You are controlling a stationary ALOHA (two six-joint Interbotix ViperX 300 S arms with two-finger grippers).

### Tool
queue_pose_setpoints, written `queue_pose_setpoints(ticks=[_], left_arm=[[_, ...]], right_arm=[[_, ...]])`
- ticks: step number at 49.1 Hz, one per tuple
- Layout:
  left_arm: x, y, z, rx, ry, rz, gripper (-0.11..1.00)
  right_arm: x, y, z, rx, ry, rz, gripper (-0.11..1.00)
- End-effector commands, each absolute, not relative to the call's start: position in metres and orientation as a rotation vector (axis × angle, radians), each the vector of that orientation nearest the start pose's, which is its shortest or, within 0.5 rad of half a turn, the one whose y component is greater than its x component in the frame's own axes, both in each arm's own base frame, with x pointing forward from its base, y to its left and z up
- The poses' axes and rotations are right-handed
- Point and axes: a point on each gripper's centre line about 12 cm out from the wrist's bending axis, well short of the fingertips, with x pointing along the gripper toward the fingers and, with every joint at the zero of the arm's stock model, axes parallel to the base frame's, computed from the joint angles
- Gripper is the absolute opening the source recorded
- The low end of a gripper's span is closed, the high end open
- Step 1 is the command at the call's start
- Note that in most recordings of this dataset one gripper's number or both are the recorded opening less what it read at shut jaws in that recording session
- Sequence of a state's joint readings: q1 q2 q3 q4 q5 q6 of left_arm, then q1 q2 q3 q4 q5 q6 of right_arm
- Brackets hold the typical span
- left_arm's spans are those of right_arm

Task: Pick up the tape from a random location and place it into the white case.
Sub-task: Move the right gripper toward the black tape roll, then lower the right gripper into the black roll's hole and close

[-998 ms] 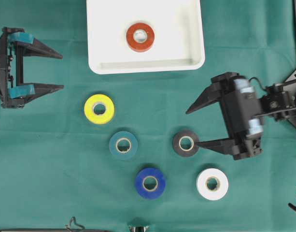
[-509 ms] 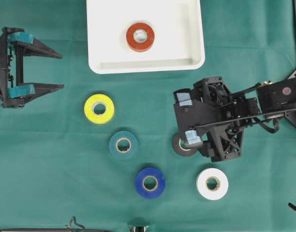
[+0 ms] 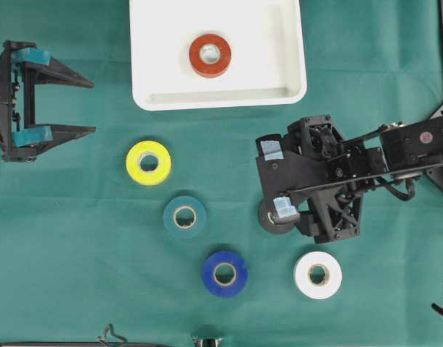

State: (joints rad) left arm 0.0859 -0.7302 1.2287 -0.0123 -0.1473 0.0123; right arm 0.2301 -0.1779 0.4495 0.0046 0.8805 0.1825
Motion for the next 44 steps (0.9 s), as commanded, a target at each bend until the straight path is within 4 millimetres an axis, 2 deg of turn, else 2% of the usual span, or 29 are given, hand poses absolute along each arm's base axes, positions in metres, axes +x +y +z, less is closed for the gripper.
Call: queue_pose_setpoints(ticks=[1, 11, 19, 29, 44], left_arm=[[0.220, 0.019, 0.210, -0.012, 0.336, 0.087, 0.97], [0.220, 0.019, 0.210, -0.014, 0.337, 0.087, 0.97], [0.220, 0.019, 0.210, -0.014, 0.336, 0.087, 0.97], [0.220, 0.019, 0.210, -0.014, 0.336, 0.086, 0.97], [0.220, 0.019, 0.211, -0.015, 0.336, 0.086, 0.97]], right_arm=[[0.337, 0.080, 0.256, 0.040, 1.121, 0.105, 0.92], [0.337, 0.080, 0.257, 0.040, 1.118, 0.105, 0.92], [0.337, 0.079, 0.249, 0.041, 1.115, 0.103, 0.92], [0.338, 0.080, 0.225, 0.068, 1.142, 0.080, 0.92], [0.344, 0.084, 0.175, 0.073, 1.172, 0.070, 0.92]])
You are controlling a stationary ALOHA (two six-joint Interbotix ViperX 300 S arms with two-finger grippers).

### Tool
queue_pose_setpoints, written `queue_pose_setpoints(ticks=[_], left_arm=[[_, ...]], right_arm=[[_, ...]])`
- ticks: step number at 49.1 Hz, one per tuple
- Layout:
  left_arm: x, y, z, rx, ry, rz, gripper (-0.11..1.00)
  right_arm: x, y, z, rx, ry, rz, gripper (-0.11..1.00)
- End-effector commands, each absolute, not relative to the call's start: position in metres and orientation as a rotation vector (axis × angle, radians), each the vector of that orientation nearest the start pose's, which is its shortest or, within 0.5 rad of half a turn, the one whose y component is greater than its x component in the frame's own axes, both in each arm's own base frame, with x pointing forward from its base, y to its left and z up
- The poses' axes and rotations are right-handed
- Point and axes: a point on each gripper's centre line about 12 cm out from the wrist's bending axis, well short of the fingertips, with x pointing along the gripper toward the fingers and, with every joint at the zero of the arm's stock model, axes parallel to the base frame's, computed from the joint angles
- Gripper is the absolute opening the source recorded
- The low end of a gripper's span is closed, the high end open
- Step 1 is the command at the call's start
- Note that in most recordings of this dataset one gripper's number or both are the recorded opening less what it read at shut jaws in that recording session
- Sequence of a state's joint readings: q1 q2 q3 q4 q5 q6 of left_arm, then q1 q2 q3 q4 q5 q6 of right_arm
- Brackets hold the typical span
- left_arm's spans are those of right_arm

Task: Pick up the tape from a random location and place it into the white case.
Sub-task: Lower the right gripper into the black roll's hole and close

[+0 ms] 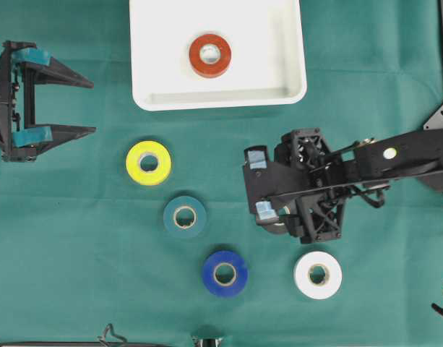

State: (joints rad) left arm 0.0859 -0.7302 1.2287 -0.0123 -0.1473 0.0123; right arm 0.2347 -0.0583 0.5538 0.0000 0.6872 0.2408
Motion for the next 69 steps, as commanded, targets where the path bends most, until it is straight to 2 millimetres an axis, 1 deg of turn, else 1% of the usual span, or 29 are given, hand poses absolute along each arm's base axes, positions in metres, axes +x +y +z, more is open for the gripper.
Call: queue_pose_setpoints(ticks=[1, 5, 10, 16, 23, 31, 43, 46, 48, 51, 59, 62, 69], left_arm=[[0.220, 0.019, 0.211, -0.015, 0.336, 0.087, 0.97], [0.220, 0.019, 0.211, -0.015, 0.336, 0.086, 0.97], [0.221, 0.019, 0.211, -0.015, 0.334, 0.087, 0.97], [0.220, 0.019, 0.211, -0.015, 0.333, 0.087, 0.97], [0.220, 0.019, 0.211, -0.015, 0.334, 0.087, 0.97], [0.220, 0.019, 0.211, -0.015, 0.334, 0.086, 0.97], [0.220, 0.019, 0.210, -0.016, 0.337, 0.087, 0.97], [0.220, 0.019, 0.211, -0.015, 0.334, 0.086, 0.97], [0.220, 0.019, 0.211, -0.015, 0.334, 0.086, 0.97], [0.220, 0.019, 0.211, -0.015, 0.334, 0.086, 0.97], [0.221, 0.019, 0.211, -0.015, 0.334, 0.086, 0.97], [0.220, 0.019, 0.211, -0.015, 0.333, 0.087, 0.97], [0.220, 0.019, 0.211, -0.015, 0.333, 0.086, 0.97]], right_arm=[[0.345, 0.084, 0.171, 0.073, 1.175, 0.070, 0.92], [0.349, 0.085, 0.156, 0.076, 1.193, 0.062, 0.92], [0.352, 0.085, 0.141, 0.073, 1.213, 0.055, 0.92], [0.355, 0.086, 0.131, 0.073, 1.213, 0.054, 0.92], [0.354, 0.086, 0.122, 0.071, 1.230, 0.051, 0.92], [0.354, 0.086, 0.116, 0.070, 1.240, 0.049, 0.92], [0.354, 0.086, 0.116, 0.068, 1.242, 0.049, 0.92], [0.354, 0.086, 0.116, 0.063, 1.241, 0.050, 0.90], [0.355, 0.086, 0.117, 0.060, 1.239, 0.051, 0.87], [0.355, 0.086, 0.117, 0.058, 1.237, 0.052, 0.77], [0.354, 0.085, 0.116, 0.054, 1.243, 0.052, 0.37], [0.354, 0.085, 0.117, 0.054, 1.242, 0.053, 0.26], [0.354, 0.085, 0.117, 0.054, 1.242, 0.053, 0.25]])
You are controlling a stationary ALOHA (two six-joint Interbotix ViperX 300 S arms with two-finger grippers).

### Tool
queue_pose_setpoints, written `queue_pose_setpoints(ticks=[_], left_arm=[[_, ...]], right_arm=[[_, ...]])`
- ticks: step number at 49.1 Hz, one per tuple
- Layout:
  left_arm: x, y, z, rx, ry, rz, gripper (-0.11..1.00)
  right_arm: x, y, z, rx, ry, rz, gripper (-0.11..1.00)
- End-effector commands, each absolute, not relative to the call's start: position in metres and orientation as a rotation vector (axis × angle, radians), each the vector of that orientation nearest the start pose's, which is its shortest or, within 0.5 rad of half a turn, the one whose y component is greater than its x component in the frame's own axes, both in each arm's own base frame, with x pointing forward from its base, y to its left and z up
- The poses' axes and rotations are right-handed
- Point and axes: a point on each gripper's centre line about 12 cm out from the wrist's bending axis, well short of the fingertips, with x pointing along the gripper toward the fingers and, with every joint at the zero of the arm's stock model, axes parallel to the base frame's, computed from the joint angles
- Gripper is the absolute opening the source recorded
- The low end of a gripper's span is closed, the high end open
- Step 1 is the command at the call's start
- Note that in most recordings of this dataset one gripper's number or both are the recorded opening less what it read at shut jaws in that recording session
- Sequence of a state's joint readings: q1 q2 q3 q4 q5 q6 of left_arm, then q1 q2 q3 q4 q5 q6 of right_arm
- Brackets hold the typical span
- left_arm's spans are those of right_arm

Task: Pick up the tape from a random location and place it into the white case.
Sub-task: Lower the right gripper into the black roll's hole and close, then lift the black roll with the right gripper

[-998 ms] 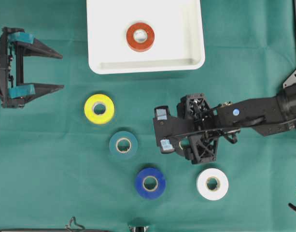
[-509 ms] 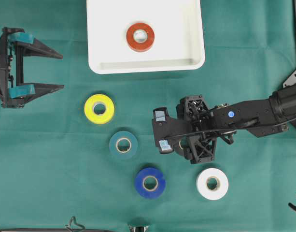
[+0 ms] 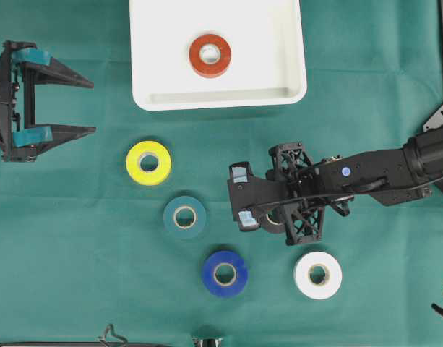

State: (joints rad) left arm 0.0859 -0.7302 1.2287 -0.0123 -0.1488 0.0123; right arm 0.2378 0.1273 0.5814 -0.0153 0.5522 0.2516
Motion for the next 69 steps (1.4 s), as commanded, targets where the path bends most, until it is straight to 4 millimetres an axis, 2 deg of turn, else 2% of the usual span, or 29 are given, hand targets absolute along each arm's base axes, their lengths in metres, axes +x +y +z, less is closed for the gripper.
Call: queue_pose_setpoints(ticks=[1, 17, 36, 69], left_arm=[[0.220, 0.019, 0.211, -0.015, 0.336, 0.087, 0.97], [0.220, 0.019, 0.211, -0.015, 0.333, 0.087, 0.97], [0.220, 0.019, 0.211, -0.015, 0.333, 0.087, 0.97], [0.220, 0.019, 0.211, -0.015, 0.334, 0.087, 0.97]], right_arm=[[0.354, 0.085, 0.117, 0.054, 1.242, 0.053, 0.25], [0.354, 0.085, 0.122, 0.056, 1.240, 0.052, 0.25], [0.352, 0.084, 0.194, 0.062, 1.222, 0.049, 0.25], [0.335, 0.081, 0.299, 0.060, 1.238, 0.041, 0.25]])
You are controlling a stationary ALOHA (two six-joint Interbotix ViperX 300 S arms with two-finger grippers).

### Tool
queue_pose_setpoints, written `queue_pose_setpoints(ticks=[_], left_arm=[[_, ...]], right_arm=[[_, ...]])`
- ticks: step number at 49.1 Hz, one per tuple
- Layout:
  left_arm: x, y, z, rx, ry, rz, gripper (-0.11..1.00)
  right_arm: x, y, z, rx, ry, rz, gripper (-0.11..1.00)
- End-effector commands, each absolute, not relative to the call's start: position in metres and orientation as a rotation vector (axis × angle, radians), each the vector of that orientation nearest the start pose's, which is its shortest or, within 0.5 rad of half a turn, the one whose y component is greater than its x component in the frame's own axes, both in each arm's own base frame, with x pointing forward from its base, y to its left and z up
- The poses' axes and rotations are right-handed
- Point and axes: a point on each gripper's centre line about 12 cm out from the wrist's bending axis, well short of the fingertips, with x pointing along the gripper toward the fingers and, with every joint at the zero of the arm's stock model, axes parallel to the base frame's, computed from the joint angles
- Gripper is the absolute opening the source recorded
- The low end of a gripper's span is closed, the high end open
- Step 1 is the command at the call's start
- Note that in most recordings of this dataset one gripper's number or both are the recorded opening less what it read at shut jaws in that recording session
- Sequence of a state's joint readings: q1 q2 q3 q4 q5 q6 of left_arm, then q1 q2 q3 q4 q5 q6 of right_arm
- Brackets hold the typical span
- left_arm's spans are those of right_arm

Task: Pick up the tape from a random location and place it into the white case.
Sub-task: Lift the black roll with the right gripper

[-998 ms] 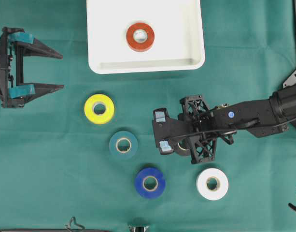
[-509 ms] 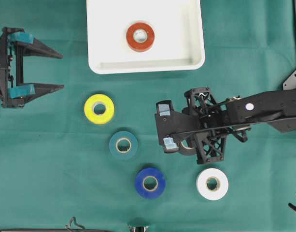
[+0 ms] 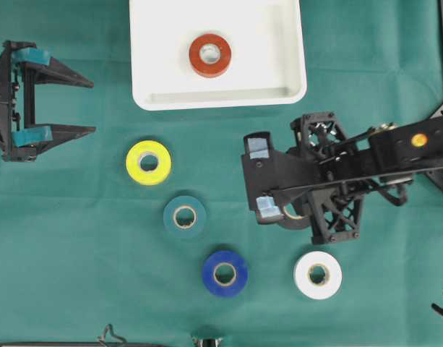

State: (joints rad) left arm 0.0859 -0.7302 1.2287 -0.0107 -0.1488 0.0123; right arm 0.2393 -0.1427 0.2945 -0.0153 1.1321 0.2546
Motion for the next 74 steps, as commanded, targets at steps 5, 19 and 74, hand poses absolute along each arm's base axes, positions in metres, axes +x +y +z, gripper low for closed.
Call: queue_pose_setpoints(ticks=[5, 19, 74], left_arm=[[0.220, 0.019, 0.211, -0.015, 0.333, 0.087, 0.97], [0.220, 0.019, 0.211, -0.015, 0.333, 0.087, 0.97], [0.221, 0.019, 0.212, -0.015, 0.331, 0.086, 0.97]], right_arm=[[0.333, 0.080, 0.309, 0.060, 1.244, 0.040, 0.25], [0.332, 0.080, 0.313, 0.060, 1.242, 0.040, 0.25], [0.338, 0.052, 0.308, 0.040, 1.234, -0.037, 0.25]])
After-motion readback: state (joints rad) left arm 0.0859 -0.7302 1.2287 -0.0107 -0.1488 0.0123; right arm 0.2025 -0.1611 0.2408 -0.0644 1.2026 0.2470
